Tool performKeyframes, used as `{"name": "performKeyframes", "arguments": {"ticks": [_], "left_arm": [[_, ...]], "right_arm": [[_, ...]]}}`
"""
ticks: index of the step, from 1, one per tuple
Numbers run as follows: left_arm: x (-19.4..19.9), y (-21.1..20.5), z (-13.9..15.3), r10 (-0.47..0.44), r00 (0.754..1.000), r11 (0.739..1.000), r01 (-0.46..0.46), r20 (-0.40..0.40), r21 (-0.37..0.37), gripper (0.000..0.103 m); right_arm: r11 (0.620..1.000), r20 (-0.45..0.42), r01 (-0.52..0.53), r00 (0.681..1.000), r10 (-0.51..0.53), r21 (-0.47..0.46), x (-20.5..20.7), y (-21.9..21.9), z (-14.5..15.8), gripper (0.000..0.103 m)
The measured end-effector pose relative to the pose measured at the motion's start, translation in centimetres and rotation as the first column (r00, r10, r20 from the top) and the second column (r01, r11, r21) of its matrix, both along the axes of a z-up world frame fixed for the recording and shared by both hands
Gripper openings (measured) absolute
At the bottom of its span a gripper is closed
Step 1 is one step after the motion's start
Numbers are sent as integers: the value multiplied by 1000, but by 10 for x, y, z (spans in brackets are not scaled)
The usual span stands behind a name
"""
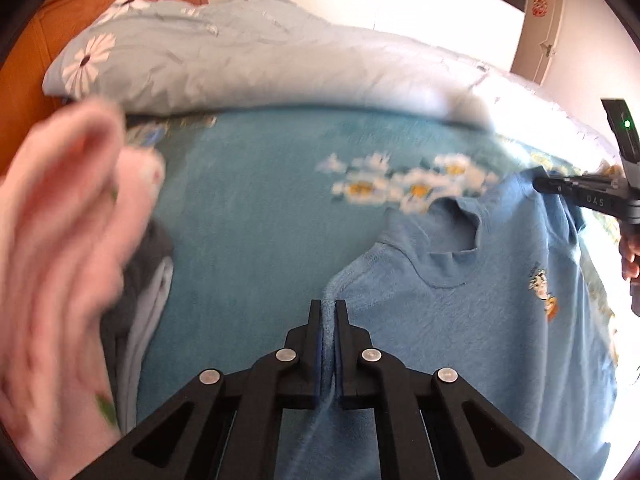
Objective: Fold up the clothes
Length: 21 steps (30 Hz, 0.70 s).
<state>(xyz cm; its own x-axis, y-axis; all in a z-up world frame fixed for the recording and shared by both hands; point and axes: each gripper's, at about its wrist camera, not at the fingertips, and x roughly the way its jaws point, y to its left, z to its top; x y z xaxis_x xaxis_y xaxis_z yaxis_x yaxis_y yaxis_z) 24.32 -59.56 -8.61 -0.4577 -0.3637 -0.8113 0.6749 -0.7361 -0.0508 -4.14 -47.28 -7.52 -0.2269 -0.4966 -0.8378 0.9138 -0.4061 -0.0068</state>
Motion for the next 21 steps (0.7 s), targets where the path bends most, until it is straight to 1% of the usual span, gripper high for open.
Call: {"name": "performKeyframes", "arguments": {"ticks": [3, 4, 5, 7, 9, 12, 13, 16, 18, 19, 20, 21], "left_arm": [[-35, -4, 20, -25, 999, 998, 24, -21, -65, 4], [-48, -5, 24, -33, 999, 995, 31, -15, -91, 5], [-61, -8, 23, -36, 999, 993, 36, -1, -114, 5], [-85, -13, 22, -42, 999, 986, 46, 27, -158, 5], [-103, -24, 11, -21, 997, 989, 30, 68, -146, 5], [-120, -40, -16, 13, 991, 995, 1, 133, -104, 5], [-121, -45, -24, 18, 990, 997, -8, 137, -74, 5], [-115, -48, -28, 33, 996, 999, -32, 83, -6, 8], [-106, -42, -20, 25, 999, 999, -26, 43, 22, 8], [-102, -39, -17, 22, 999, 999, -23, 24, 35, 9], [-96, -32, -9, 30, 999, 999, -31, 16, 25, 11], [-89, -23, -1, 37, 999, 999, -37, 0, 8, 13]], "right_arm": [[992, -61, 117, 991, -119, -40, -26, 18, 21, 5], [988, -80, 144, 986, -147, -49, -33, 22, 25, 5], [984, -87, 171, 981, -175, -56, -40, 26, 28, 5], [973, -72, 222, 971, -227, -66, -55, 29, 29, 5], [965, -41, 255, 965, -258, -63, -64, 29, 20, 5], [966, -13, 255, 967, -256, -48, -65, 26, 5, 6], [967, -7, 250, 968, -250, -52, -64, 26, 3, 6], [970, 9, 232, 973, -232, -64, -62, 26, -3, 8], [972, 3, 219, 976, -220, -91, -62, 35, 7, 25], [972, -8, 211, 977, -213, -108, -61, 41, 14, 30], [971, -19, 202, 978, -206, -125, -61, 47, 21, 34], [969, -19, 208, 977, -213, -134, -60, 57, 26, 35]]}}
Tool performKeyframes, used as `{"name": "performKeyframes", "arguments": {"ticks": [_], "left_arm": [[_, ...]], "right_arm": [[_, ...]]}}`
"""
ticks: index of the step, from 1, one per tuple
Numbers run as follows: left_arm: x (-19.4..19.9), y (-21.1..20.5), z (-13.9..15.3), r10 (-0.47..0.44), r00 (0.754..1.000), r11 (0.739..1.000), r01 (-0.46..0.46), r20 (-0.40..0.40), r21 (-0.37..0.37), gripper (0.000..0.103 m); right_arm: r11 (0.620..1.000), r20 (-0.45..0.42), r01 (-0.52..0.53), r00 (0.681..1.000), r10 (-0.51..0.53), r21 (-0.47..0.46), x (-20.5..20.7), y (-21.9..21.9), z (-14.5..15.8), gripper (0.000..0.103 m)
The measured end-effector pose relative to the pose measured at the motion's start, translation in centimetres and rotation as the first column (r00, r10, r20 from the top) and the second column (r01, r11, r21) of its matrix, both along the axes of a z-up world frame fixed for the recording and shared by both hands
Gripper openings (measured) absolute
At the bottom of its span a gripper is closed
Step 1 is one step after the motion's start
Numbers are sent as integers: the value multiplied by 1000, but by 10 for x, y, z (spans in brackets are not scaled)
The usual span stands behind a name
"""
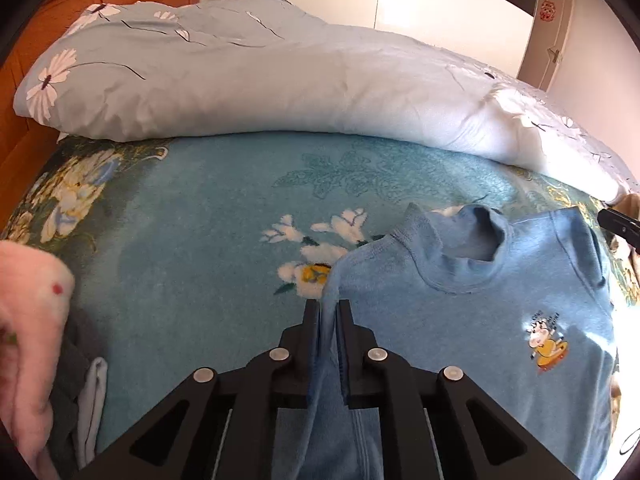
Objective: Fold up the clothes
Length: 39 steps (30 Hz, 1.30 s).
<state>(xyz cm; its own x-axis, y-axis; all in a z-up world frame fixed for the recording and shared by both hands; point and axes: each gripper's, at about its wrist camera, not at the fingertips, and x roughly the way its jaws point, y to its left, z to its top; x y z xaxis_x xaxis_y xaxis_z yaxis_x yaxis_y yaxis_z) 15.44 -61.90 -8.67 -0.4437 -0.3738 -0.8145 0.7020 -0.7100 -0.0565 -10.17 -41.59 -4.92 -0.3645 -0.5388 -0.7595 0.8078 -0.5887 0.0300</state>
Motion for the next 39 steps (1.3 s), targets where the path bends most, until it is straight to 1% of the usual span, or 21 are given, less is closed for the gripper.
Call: {"name": "performKeyframes", "arguments": {"ticks": [1, 2, 3, 4, 5, 6, 7, 9, 11, 13, 15, 17, 18, 19, 20, 21, 25, 30, 35, 37, 39], "left_arm": [[7, 12, 8, 9, 1000, 1000, -10, -15, -17, 19], [17, 22, 15, 8, 999, 1000, -9, -40, -21, 28], [27, 32, 21, 7, 998, 1000, -9, -65, -24, 34], [39, 42, 26, 6, 995, 1000, -8, -95, -18, 45], [50, 51, 28, 9, 992, 1000, -10, -128, -7, 51], [60, 60, 29, -1, 988, 1000, 2, -152, 10, 53], [69, 68, 30, -10, 984, 1000, 14, -177, 25, 54], [81, 85, 29, -10, 983, 999, 17, -183, 34, 54], [88, 99, 22, -17, 986, 998, 26, -165, 50, 54], [97, 111, 15, -7, 986, 996, 23, -169, 91, 54], [107, 120, 9, 17, 985, 990, 7, -172, 137, 54], [117, 127, 5, 40, 985, 986, -12, -167, 166, 54], [122, 130, 3, 50, 985, 984, -21, -164, 174, 54], [127, 133, 2, 60, 985, 983, -31, -160, 181, 54], [131, 135, 1, 69, 985, 983, -40, -156, 179, 54], [134, 136, 1, 71, 986, 983, -43, -153, 177, 54], [144, 141, 3, 78, 985, 984, -51, -155, 171, 54], [146, 140, 5, 79, 983, 983, -49, -167, 177, 54], [139, 139, 5, 72, 984, 984, -43, -165, 175, 54], [136, 140, 4, 64, 985, 984, -36, -159, 174, 54], [135, 140, 2, 63, 986, 984, -36, -152, 176, 54]], "right_arm": [[1000, -2, 7, 1000, -7, -8, 0, 10, 5, 36], [1000, 2, 19, 1000, -19, 0, 0, 21, 5, 37], [999, 8, 30, 1000, -30, 19, -2, 32, 1, 39], [998, 10, 36, 999, -37, 43, -2, 42, -6, 39], [997, 11, 43, 999, -43, 68, -2, 51, -13, 39], [996, 30, 41, 999, -43, 77, -1, 60, -20, 39], [997, 59, 42, 997, -46, 64, 0, 66, -26, 39], [998, 118, 46, 992, -50, 36, 3, 78, -38, 42], [999, 112, 38, 993, -42, 37, 8, 77, -46, 44], [999, 118, 14, 993, -19, 39, 13, 67, -50, 44], [998, 77, 1, 997, -7, 67, 19, 54, -54, 44], [992, 21, 37, 999, -40, 121, 19, 47, -59, 44], [993, 26, 55, 998, -58, 108, 16, 48, -59, 43], [993, 32, 72, 997, -75, 94, 12, 50, -59, 39], [993, 41, 93, 995, -96, 72, 6, 54, -57, 18], [992, 46, 116, 992, -118, 57, 0, 59, -53, 2], [983, 86, 180, 980, -177, -30, -24, 92, -31, 2], [962, 40, 251, 968, -248, -111, -54, 147, 28, 2], [931, -35, 354, 933, -358, -95, -87, 186, 76, 2], [918, -64, 394, 916, -397, -47, -99, 197, 81, 2], [896, -65, 444, 894, -443, -12, -110, 210, 76, 2]]}}
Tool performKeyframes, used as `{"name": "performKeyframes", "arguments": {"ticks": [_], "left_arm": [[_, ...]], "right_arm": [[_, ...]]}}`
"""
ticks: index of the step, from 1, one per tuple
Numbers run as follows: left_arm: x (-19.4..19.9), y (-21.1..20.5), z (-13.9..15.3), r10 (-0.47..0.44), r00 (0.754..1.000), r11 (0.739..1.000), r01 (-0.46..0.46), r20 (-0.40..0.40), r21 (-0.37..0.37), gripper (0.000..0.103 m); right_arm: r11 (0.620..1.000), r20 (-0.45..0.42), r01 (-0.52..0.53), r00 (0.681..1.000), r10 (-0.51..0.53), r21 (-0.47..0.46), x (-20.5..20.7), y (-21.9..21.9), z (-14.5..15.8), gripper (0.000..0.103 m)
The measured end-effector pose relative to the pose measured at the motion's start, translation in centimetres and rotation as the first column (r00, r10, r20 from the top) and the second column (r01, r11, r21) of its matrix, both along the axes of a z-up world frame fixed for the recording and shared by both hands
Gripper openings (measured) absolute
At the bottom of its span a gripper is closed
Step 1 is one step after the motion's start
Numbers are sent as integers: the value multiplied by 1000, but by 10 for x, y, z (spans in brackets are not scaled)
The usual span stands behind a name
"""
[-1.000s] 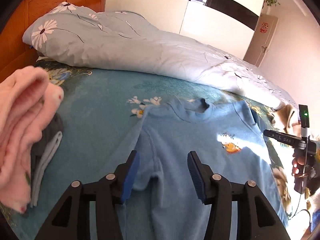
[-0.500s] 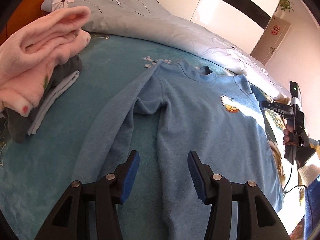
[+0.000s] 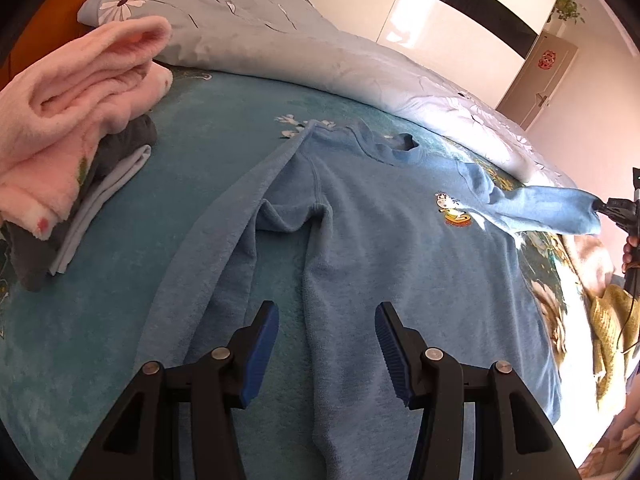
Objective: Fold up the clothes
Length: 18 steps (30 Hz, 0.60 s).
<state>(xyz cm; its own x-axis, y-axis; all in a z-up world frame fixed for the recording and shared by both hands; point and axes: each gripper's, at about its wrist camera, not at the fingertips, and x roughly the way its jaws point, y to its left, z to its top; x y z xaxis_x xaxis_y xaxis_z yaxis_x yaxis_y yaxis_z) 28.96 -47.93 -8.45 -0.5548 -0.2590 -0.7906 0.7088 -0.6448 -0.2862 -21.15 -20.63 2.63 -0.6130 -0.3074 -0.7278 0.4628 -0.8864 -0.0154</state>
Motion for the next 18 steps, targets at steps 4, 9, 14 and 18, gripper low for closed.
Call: {"name": "performKeyframes", "arguments": {"ticks": [4, 9, 14, 18], "left_arm": [[2, -1, -3, 6, 1000, 1000, -6, 25, -1, 54], [8, -6, -5, 31, 999, 999, -31, 36, 23, 54], [17, 3, 0, 24, 999, 999, -25, 34, 38, 54], [31, 20, 0, 7, 999, 998, -9, 34, 58, 54]], "right_arm": [[994, 27, 101, 994, -102, 48, -15, 29, -25, 2], [990, 80, 124, 988, -129, 65, -19, 42, -57, 2], [996, 65, 69, 995, -72, 53, 1, 35, -55, 25], [1000, 8, -19, 1000, 19, 3, 51, 40, -31, 37]]}}
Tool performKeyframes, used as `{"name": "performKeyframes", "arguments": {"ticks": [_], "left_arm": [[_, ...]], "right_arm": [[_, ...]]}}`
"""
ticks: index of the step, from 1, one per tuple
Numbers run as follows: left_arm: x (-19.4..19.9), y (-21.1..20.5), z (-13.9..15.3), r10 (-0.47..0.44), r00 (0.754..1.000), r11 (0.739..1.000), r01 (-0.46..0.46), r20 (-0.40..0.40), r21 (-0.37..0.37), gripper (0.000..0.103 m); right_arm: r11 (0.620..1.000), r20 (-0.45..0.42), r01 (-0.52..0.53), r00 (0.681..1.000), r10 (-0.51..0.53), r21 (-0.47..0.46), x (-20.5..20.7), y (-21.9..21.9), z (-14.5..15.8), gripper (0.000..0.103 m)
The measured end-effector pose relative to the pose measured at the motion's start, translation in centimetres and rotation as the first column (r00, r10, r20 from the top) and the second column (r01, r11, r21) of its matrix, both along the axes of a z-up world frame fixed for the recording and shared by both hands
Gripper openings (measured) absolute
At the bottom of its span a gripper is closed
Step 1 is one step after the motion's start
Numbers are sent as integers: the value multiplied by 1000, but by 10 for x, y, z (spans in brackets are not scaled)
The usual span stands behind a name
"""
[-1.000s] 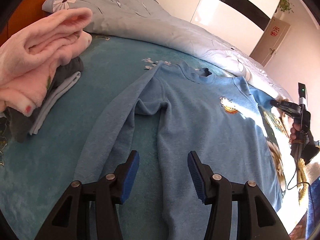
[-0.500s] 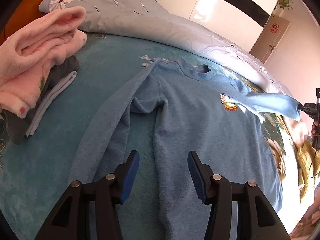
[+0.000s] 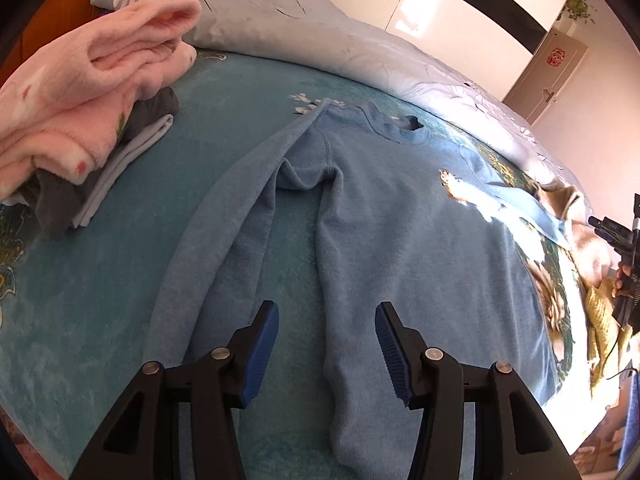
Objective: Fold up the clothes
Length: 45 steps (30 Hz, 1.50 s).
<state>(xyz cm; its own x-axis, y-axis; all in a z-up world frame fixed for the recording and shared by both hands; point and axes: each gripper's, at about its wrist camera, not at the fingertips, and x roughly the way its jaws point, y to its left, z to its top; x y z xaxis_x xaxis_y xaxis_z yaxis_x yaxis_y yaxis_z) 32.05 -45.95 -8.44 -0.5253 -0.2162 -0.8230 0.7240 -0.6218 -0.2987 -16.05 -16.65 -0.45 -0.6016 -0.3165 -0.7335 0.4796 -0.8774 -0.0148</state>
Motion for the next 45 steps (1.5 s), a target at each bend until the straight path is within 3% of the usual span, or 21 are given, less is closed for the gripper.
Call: {"name": "performKeyframes", "arguments": {"ticks": [2, 4, 8, 11, 14, 19, 21, 23, 28, 30, 41, 43, 45], "left_arm": [[8, 12, -1, -7, 1000, 1000, 7, 0, 12, 54], [17, 22, -2, -18, 1000, 999, 18, -8, 30, 54], [34, 43, -2, -46, 999, 998, 46, 0, 39, 54], [48, 58, -2, -62, 998, 997, 62, 3, 50, 54], [63, 68, -3, -62, 998, 997, 61, 7, 56, 54], [82, 75, -3, -40, 999, 997, 40, 2, 70, 54], [84, 75, -3, -35, 999, 996, 36, -14, 80, 54], [85, 73, -3, -34, 999, 995, 37, -31, 93, 54], [71, 70, -10, -64, 996, 992, 71, -69, 109, 54], [58, 69, -17, -90, 993, 986, 100, -78, 136, 54], [4, 73, -38, -223, 944, 941, 274, -242, 200, 54], [4, 74, -39, -209, 946, 938, 266, -249, 222, 48], [5, 74, -40, -195, 947, 935, 259, -256, 244, 19]], "right_arm": [[993, 53, -106, 993, 109, -60, 39, 1, 1, 37], [969, 127, -220, 964, 234, -116, 86, 1, -9, 38], [897, 270, -404, 857, 439, -177, 181, -3, -45, 38], [878, 343, -449, 809, 478, -165, 229, -3, -76, 38], [897, 352, -427, 828, 438, -111, 250, 2, -94, 39], [918, 352, -369, 848, 397, -146, 260, 9, -93, 36], [921, 356, -357, 850, 390, -156, 261, 9, -92, 6], [923, 359, -341, 851, 384, -180, 262, 11, -89, 5], [961, 315, -206, 914, 256, -183, 235, 34, -71, 5], [965, 337, -152, 915, 219, -214, 221, 42, -73, 5], [964, 390, -136, 895, 219, -230, 214, 42, -84, 5], [964, 393, -138, 893, 220, -227, 215, 42, -85, 5], [963, 395, -141, 891, 224, -229, 217, 42, -86, 5]]}}
